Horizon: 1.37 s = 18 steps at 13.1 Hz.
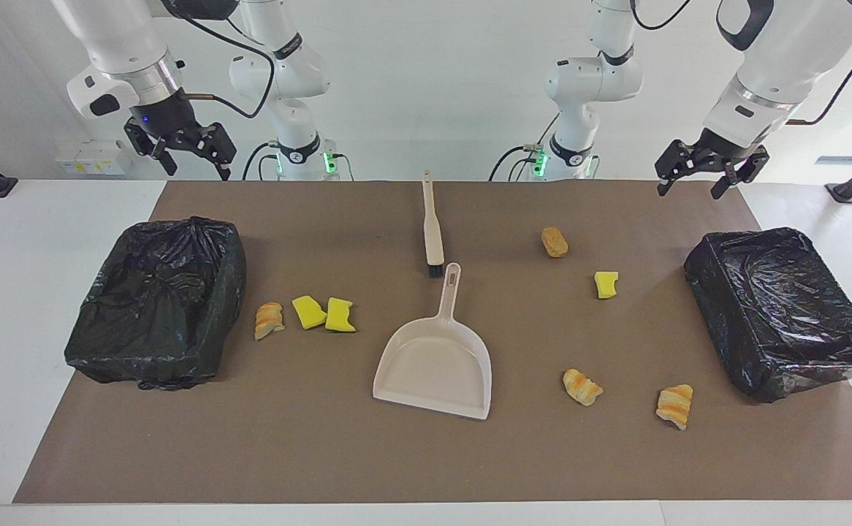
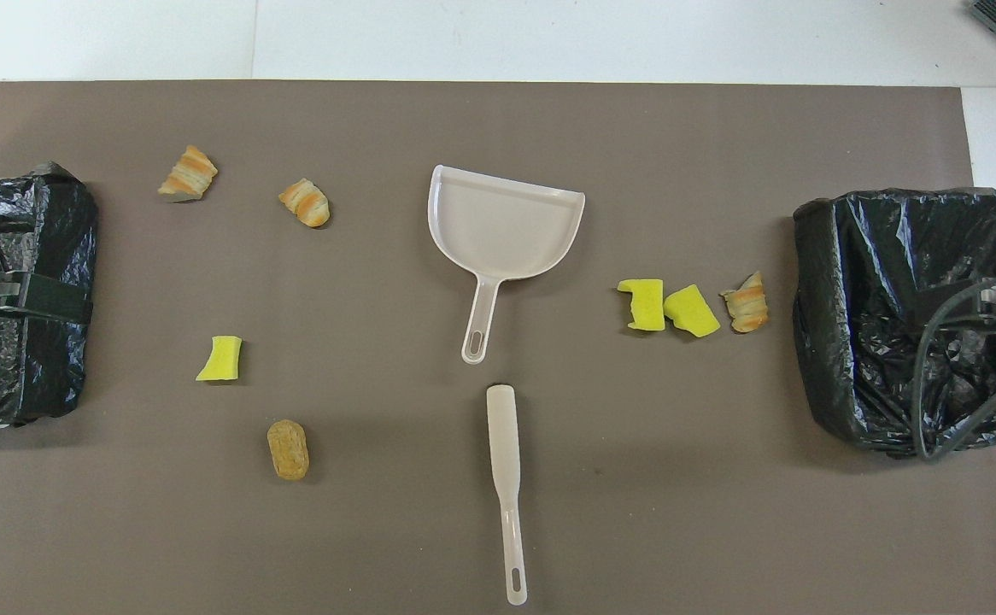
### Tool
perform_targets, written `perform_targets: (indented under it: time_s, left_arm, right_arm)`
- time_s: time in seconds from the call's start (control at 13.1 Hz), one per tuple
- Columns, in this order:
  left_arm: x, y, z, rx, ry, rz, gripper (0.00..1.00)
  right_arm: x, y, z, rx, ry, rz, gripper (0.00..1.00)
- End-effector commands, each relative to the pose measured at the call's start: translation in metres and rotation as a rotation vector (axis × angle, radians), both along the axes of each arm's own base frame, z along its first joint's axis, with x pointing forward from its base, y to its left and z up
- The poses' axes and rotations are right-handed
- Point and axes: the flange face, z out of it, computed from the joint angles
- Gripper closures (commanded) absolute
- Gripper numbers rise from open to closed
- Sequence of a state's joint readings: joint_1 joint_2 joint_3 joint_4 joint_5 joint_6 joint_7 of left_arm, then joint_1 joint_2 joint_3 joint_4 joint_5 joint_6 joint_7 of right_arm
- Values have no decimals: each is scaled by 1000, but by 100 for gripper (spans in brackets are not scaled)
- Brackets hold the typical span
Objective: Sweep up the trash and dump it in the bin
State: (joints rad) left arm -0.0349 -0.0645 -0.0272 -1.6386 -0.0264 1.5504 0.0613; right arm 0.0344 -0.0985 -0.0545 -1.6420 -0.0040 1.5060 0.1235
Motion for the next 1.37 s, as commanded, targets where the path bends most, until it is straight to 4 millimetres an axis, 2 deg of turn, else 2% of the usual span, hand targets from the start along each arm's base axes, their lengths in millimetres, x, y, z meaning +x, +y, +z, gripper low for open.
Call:
perform_targets:
  time_s: [0.0, 0.3, 0.84, 1.07, 1.29]
  left_arm:
    - [-2, 0, 3, -5, -4, -4, 0]
    - [-2, -7, 5, -6, -8, -9, 0]
    - [-1, -2, 5, -7, -11, -5, 0]
    - [-1, -4, 5, -6, -10, -12, 0]
    - [-2, -6, 3, -6, -7, -15, 0]
  right_arm:
    - [-2, -1, -1, 24, -5, 26, 0]
    - [-7, -10, -4, 9, 17, 17, 0]
    - [-6, -15, -6, 4, 10, 10, 0]
    - [1, -17, -4, -32, -37, 124, 0]
    - [0, -12, -5, -31, -29, 144, 0]
